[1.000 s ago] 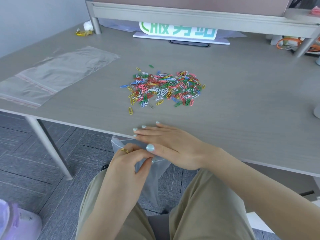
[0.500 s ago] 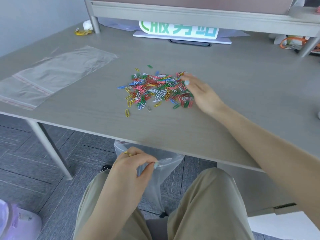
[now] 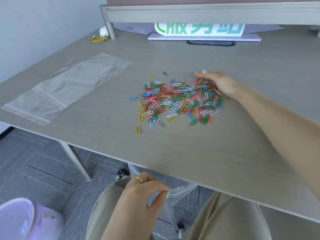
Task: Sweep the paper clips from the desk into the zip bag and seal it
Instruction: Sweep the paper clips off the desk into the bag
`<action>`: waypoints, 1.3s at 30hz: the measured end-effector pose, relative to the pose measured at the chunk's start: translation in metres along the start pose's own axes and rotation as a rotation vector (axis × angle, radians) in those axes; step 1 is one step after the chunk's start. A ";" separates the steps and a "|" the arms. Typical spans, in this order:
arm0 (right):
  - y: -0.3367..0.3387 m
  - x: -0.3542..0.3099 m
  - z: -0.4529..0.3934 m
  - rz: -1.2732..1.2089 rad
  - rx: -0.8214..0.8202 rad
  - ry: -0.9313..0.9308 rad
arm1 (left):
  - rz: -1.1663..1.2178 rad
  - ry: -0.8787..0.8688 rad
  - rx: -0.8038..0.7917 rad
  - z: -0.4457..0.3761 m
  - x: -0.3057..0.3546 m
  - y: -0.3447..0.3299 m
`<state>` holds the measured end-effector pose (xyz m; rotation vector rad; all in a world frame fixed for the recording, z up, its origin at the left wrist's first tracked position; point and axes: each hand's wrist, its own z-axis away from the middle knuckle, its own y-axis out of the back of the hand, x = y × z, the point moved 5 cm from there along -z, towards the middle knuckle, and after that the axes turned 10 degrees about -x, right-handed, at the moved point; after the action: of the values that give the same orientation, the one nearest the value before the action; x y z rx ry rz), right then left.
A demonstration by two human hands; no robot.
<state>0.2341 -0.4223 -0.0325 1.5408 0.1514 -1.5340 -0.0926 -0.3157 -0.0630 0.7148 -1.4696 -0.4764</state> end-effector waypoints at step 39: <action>-0.117 -0.018 0.184 0.415 -0.213 0.198 | 0.067 -0.042 0.009 0.013 0.024 -0.004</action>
<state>0.0197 -0.4680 -0.0380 1.4436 0.0961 -1.0081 -0.1036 -0.3368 -0.0492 0.6647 -1.5307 -0.4359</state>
